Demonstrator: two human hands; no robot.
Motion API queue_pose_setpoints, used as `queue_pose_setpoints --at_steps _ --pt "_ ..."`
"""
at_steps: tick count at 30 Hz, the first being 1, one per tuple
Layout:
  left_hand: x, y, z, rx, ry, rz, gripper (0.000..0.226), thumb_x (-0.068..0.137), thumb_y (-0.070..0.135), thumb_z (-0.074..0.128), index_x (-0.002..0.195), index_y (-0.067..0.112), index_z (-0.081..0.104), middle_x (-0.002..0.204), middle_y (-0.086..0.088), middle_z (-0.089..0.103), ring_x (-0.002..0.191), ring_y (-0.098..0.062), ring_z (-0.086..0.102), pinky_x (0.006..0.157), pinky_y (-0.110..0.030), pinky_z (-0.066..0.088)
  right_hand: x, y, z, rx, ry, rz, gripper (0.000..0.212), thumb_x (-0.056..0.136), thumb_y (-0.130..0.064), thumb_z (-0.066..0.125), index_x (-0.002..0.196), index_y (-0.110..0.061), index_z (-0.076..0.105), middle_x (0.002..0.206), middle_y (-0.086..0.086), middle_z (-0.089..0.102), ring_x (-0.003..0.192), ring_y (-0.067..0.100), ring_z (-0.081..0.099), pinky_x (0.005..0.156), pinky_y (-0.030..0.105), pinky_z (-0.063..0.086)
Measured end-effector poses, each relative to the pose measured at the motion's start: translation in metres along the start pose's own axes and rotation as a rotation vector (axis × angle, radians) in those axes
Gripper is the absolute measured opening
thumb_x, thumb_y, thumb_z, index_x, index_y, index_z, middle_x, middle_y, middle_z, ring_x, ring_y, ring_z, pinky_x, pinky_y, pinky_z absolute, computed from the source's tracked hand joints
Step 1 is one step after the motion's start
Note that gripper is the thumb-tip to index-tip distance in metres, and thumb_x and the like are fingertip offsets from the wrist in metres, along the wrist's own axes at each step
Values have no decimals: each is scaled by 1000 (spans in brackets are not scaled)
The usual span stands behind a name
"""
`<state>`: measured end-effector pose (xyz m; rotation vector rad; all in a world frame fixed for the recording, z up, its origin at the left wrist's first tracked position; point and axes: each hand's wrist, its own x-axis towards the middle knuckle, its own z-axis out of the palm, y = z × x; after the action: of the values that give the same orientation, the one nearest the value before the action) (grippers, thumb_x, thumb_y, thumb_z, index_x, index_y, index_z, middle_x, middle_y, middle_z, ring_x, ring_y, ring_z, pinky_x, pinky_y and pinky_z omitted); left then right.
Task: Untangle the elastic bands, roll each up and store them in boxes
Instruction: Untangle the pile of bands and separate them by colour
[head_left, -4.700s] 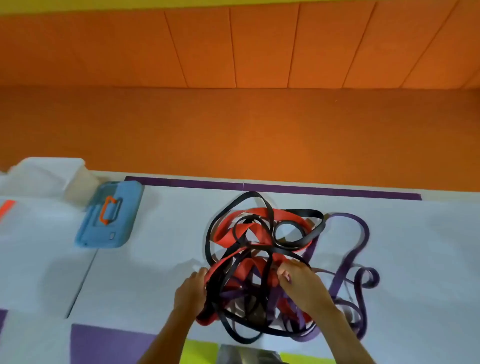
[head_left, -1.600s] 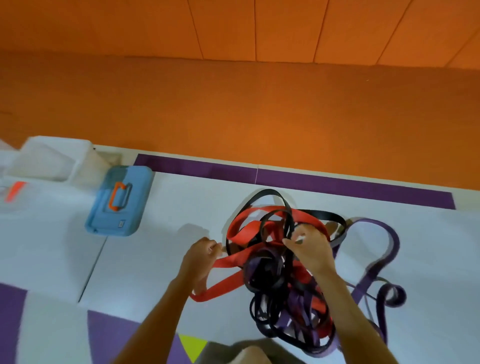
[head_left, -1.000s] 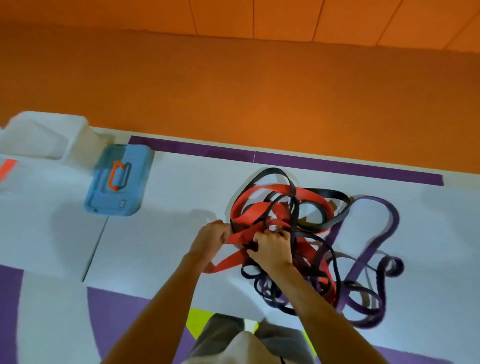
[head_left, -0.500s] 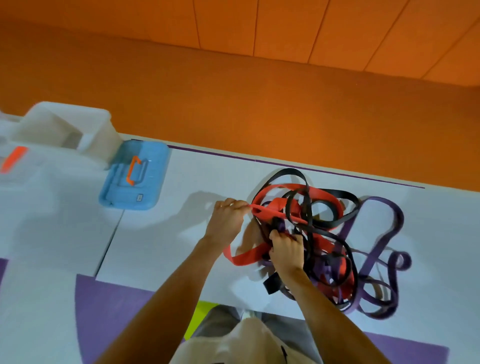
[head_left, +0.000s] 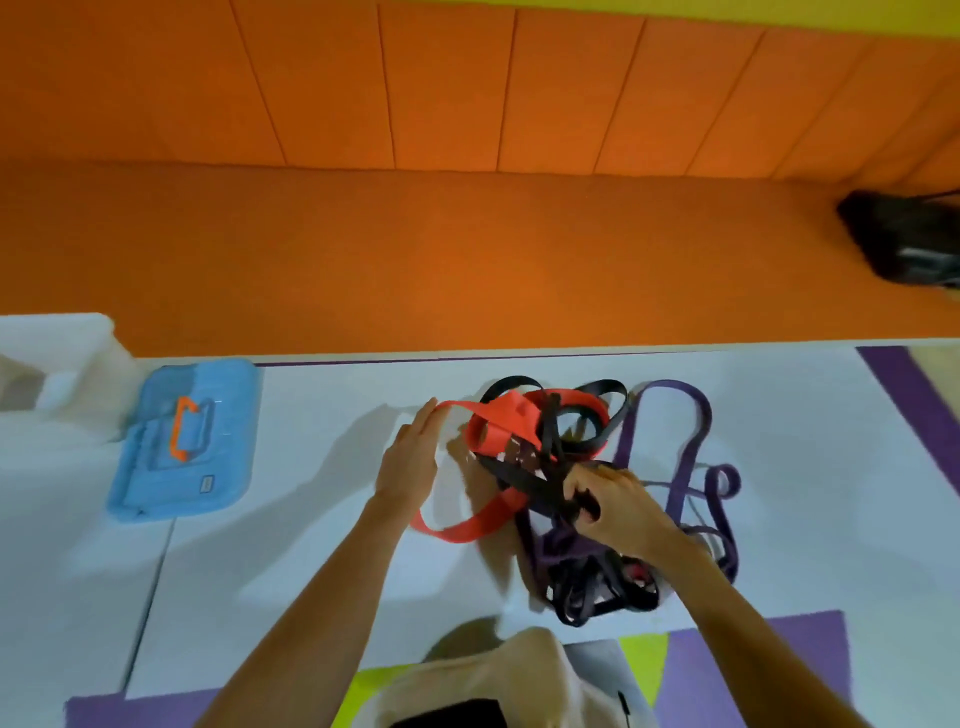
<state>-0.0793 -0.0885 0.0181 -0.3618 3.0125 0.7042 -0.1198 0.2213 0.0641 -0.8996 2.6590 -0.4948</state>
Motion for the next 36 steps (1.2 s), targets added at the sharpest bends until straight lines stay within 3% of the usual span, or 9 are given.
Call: queue_pose_setpoints --at_steps 4,10,15,19,22,25,28,32,36 --pt "15 2 -3 -3 -15 -24 72 106 0 54 166 28 27 176 3 21 155 -28 37 119 -43 44 -21 28 -13 -45 22 146 31 75 -14 71 102 -29 65 93 -25 53 89 12 54 87 37 44" --pt "26 11 2 -2 -86 -10 73 106 5 57 167 28 23 175 -1 24 158 -30 33 121 -45 38 -10 30 -5 -153 10 481 29 84 -22 62 112 -29 56 102 -9 68 106 22 55 98 45 41" --pt "29 19 4 -145 -121 13 65 105 10 59 164 22 34 159 -3 52 143 -27 51 111 -40 49 21 11 18 -92 2 610 34 90 -18 60 123 -26 59 126 0 60 123 24 50 107 51 37" --pt "33 15 8 -196 -65 106 26 102 19 63 127 22 68 125 3 73 118 -22 62 103 -38 53 40 12 27 -52 14 545 32 88 -20 66 119 -26 69 140 -2 49 140 25 40 120 54 27" --pt "40 17 12 -387 -61 -22 2 103 24 64 104 24 62 105 9 70 106 -14 65 94 -33 54 53 22 26 9 156 433 16 84 -15 69 98 -22 74 125 -2 57 128 26 50 113 49 35" --pt "56 25 18 -470 -36 -121 12 104 27 63 112 20 57 114 6 66 114 -14 63 100 -33 52 71 32 23 95 193 349 12 86 -14 70 96 -21 67 112 -3 59 115 26 54 103 43 41" --pt "78 45 22 -409 -116 -104 38 102 35 67 134 18 56 134 1 62 128 -18 57 106 -29 48 91 43 24 155 153 319 19 94 -14 65 112 -17 67 122 3 60 121 31 52 105 44 43" --pt "99 72 34 -286 -354 -174 76 96 56 69 157 24 39 157 -5 49 144 -28 47 117 -52 43 115 55 28 110 114 353 34 98 -23 63 133 -25 63 147 3 50 145 31 38 123 52 27" --pt "110 85 53 -121 -392 -287 80 92 71 61 157 30 39 154 -2 52 146 -32 42 117 -58 37 144 68 31 46 62 355 44 104 -38 54 147 -29 53 160 2 42 157 28 22 128 59 10"
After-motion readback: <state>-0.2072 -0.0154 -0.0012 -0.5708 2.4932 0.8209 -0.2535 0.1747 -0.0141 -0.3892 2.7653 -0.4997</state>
